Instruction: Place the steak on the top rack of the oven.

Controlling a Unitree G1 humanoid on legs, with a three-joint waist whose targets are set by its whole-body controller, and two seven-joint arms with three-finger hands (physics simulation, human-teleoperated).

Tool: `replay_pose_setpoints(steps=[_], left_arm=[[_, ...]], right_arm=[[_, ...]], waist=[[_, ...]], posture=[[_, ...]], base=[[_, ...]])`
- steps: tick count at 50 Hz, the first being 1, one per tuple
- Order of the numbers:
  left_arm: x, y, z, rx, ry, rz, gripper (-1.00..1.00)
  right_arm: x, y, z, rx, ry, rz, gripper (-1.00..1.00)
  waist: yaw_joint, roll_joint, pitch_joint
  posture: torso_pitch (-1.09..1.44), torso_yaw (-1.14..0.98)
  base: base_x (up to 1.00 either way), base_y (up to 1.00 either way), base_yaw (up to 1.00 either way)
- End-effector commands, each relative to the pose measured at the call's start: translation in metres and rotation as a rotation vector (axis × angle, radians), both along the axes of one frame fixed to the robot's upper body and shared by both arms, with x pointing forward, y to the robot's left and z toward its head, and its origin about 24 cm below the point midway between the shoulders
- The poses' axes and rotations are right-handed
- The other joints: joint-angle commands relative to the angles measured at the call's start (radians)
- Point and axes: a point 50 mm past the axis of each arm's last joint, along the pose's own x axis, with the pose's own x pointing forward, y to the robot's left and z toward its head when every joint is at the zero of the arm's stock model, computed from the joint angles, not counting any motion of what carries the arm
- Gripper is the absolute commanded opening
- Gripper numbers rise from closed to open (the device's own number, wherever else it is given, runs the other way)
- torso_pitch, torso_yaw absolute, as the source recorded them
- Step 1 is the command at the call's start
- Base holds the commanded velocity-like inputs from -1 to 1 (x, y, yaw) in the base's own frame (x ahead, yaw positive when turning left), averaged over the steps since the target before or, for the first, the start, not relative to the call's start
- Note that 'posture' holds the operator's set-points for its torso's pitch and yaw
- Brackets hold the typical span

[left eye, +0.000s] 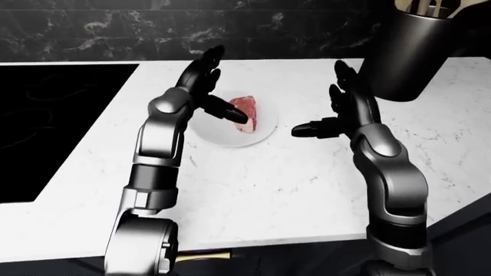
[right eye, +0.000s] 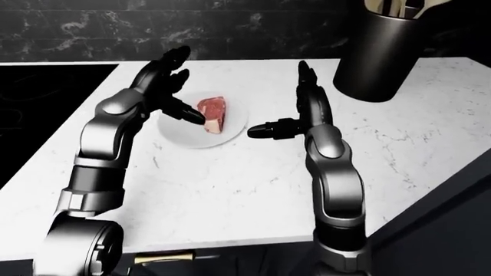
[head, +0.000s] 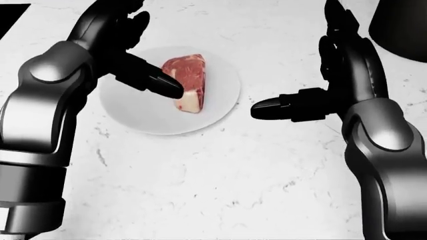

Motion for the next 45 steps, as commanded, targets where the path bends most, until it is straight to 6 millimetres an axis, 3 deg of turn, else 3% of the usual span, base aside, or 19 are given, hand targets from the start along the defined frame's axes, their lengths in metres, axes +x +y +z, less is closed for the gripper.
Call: replay_pose_setpoints(steps=[1,23,45], left_arm=[[-0.001,-0.002,0.023,-0.006,-0.092,-0.007,1.00],[0.009,-0.005,0.002,0.030,-0.046,-0.021,1.00],[0.011,-0.006,-0.014,0.036,-0.015,-0.041,0.98]], right_arm=[[-0.003,0.001,0.020,-0.008,-0.099,0.004,1.00],[-0.003,-0.001,0.025,-0.009,-0.105,0.000,1.00],[-0.002,0.001,0.013,0.002,-0.095,0.002,1.00]], waist=[[0.000,-0.001,-0.028],[0.001,-0.003,-0.034],[-0.001,-0.002,-0.035]], posture=[[0.00,0.00],[0.00,0.00],[0.00,0.00]], base=[[0.00,0.00,0.00],[0.00,0.00,0.00],[0.00,0.00,0.00]])
